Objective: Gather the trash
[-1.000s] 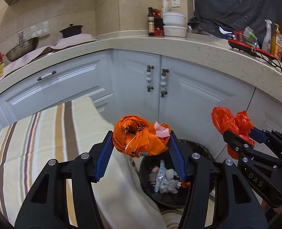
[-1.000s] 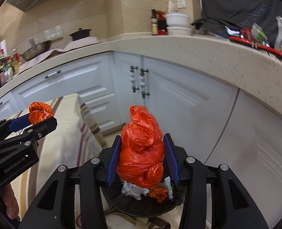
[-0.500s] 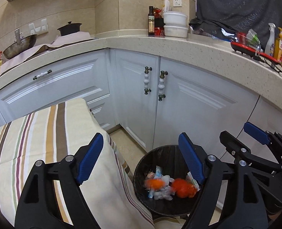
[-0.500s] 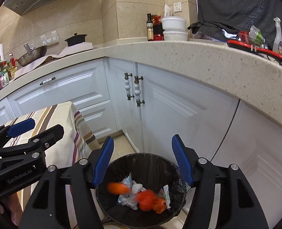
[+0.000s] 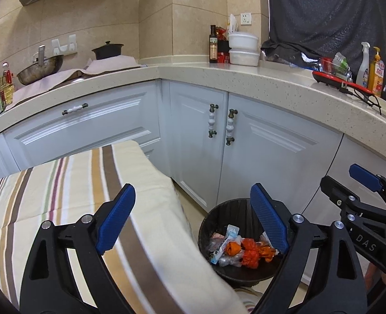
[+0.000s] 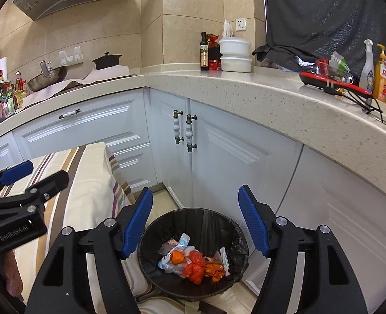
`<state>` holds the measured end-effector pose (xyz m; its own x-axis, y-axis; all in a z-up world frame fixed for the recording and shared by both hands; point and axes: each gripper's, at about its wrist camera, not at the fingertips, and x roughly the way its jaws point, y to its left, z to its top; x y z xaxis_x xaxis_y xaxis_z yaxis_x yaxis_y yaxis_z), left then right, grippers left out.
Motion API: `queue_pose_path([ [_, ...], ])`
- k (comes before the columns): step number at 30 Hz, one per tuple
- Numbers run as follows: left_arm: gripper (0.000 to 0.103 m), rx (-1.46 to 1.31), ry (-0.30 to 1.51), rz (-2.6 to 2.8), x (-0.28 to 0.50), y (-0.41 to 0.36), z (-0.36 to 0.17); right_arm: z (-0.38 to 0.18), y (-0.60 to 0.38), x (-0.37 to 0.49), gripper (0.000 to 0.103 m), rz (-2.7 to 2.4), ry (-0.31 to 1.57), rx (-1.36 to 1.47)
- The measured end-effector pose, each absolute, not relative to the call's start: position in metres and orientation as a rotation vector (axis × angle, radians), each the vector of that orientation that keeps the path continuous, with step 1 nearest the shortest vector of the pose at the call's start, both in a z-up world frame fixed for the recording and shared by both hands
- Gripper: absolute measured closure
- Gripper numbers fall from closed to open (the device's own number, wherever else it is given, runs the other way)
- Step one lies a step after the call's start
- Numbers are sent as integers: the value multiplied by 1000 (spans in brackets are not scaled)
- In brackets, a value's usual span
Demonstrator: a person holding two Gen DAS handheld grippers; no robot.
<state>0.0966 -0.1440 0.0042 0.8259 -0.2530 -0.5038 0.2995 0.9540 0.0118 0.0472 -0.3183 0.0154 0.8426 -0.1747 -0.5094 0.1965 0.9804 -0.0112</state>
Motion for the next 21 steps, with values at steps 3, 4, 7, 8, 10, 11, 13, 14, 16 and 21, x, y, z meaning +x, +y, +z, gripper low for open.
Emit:
queue_pose_path([
  [3, 15, 91, 508, -290, 87, -133, 8, 18, -312, 37, 36, -198, 531, 38],
  [4, 15, 89, 503, -291, 84, -130, 9, 18, -311, 34, 35, -200, 530, 36],
  [7, 15, 89, 487, -294, 74, -121, 12, 19, -306, 27, 35, -203, 533, 30],
  [8, 15, 90, 483, -295, 71, -119, 12, 19, -304, 23, 35, -204, 534, 30],
  [10, 15, 97, 473, -297, 63, -113, 13, 19, -300, 17, 35, -206, 534, 28],
  [11, 14, 99, 470, -299, 60, -111, 13, 20, -297, 13, 35, -207, 532, 27],
  [13, 14, 99, 470, -301, 53, -107, 12, 20, -293, 6, 33, -211, 529, 23],
  [14, 14, 96, 472, -302, 51, -105, 12, 21, -291, 2, 33, -214, 526, 20],
  [16, 14, 88, 474, -306, 45, -100, 11, 22, -288, -5, 32, -220, 518, 20],
  [21, 14, 76, 472, -309, 33, -91, 11, 24, -284, -22, 32, -234, 495, 29],
])
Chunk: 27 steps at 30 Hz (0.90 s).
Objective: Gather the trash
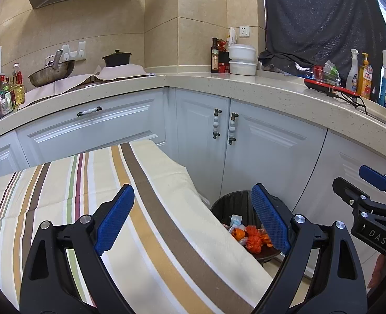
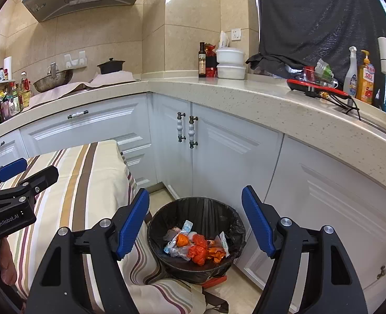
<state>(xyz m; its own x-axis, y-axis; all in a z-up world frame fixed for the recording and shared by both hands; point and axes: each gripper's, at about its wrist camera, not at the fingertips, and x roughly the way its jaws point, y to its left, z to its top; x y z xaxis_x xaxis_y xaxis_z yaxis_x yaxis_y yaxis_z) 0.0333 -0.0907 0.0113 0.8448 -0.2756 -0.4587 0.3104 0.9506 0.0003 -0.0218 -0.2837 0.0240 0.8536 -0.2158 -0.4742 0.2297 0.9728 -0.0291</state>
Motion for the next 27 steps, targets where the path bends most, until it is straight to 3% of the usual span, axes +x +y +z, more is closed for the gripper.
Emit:
queue_pose_path([
  [27, 14, 40, 466, -314, 8, -78, 8, 29, -272, -52, 31, -262, 444, 11],
])
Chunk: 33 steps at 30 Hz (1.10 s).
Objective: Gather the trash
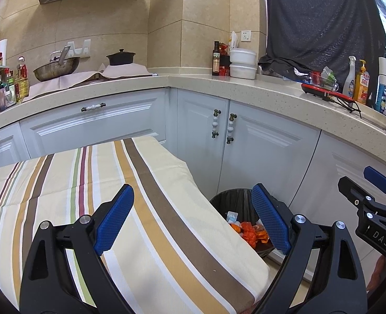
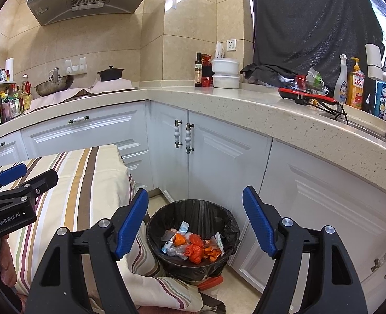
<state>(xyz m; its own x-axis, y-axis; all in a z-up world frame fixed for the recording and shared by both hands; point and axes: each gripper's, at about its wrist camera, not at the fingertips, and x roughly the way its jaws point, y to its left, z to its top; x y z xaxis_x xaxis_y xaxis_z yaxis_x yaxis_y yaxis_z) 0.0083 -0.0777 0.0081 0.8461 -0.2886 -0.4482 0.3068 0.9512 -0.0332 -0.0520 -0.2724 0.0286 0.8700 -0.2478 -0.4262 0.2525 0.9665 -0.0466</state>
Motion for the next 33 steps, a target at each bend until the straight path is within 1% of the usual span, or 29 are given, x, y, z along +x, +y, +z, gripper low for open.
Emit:
queue_pose_path([
  [33, 14, 21, 464, -311, 4, -74, 6, 31, -269, -56, 30, -267, 441, -1],
])
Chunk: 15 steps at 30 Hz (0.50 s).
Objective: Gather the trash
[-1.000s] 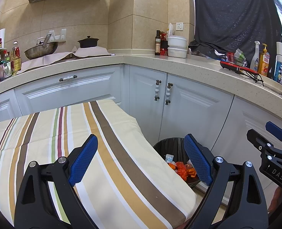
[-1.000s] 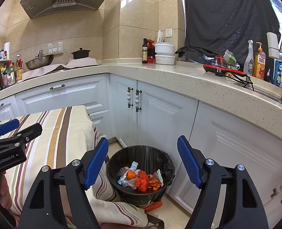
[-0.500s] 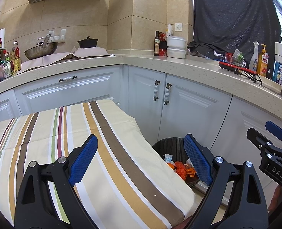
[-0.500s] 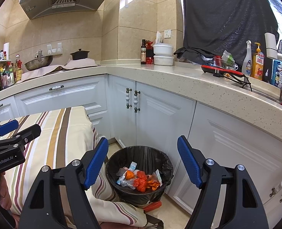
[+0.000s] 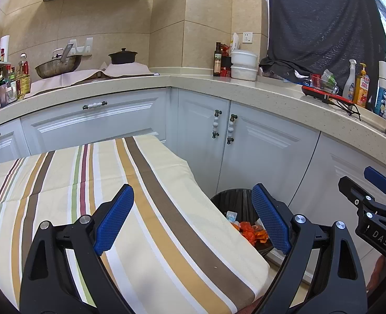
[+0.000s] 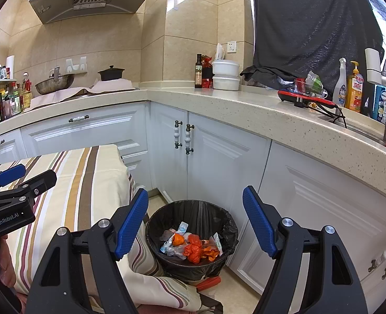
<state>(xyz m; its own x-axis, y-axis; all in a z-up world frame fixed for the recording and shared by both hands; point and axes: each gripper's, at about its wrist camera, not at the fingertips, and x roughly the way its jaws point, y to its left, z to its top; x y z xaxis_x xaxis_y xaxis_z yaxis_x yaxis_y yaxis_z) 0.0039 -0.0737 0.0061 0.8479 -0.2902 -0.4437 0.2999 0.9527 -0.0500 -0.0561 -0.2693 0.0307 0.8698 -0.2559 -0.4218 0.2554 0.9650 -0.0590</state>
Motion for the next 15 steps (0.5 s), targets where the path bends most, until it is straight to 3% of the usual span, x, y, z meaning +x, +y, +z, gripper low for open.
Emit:
queue_pose_path([
  [15, 14, 13, 458, -312, 3, -68, 6, 32, -267, -55, 30, -262, 442, -7],
])
